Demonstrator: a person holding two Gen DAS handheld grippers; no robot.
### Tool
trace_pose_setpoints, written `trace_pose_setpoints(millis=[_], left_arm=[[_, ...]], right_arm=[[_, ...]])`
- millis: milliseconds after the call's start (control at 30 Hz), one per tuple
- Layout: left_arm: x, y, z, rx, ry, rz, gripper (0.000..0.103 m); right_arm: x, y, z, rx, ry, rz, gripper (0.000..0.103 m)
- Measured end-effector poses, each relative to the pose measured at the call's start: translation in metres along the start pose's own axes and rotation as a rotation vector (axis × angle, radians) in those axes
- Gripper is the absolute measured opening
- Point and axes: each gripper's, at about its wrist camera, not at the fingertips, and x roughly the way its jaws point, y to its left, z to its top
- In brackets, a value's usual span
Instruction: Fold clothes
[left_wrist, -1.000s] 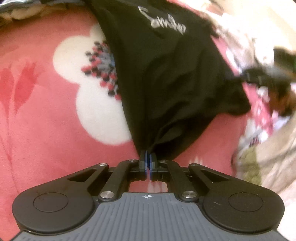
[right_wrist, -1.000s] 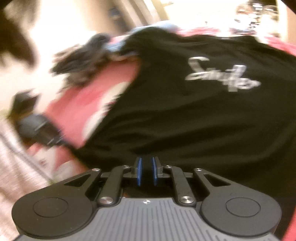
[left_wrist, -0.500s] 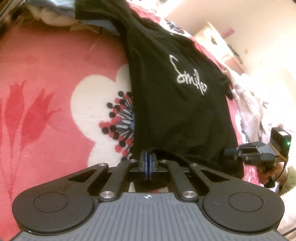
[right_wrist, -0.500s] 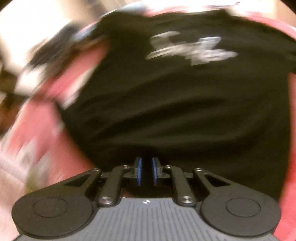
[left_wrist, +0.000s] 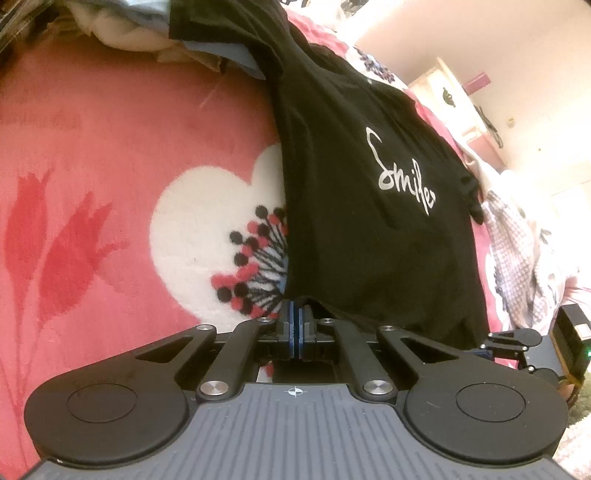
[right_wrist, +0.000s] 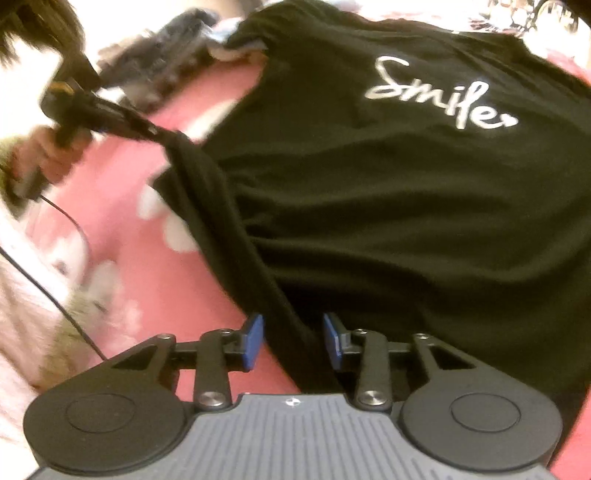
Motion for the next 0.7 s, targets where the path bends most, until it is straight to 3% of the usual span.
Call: trace_pose_setpoints(millis=[100,267,400,500,600,700], left_arm=[[-0.001,0.000,-0.002,0.025,0.002,0.013,0.000],[0.000,0.004,-0.007,0.019,0.015,0.030,0.000],[0.001,0.005,-0.008,0.016,0.013,0.039,0.000],[0.005,0.006,-0.005,0.007,0.015,0.045,0.000],[0.008,0.005,-0.003,0.011,0.018,0.046,0.000],[0.009,0.005,-0.002,0.018,0.019,0.044,0.000]], right_arm=[[-0.012,-0.021,0.007,0.095,-0.073,0.031,0.013],[-0.007,-0.042,0.016,0.148,-0.109,-0.043,0.013],[-0.015,-0.014,0.023,0.030,-0.151,0.072,0.013],[-0.007,0.012,0.026,-0.090,-0.112,0.126,0.013],[0.008,0.028,0.023,-0.190,-0.061,0.093,0.013],[0.025,0.028,0.022,-0.264,-0.023,-0.016,0.009]])
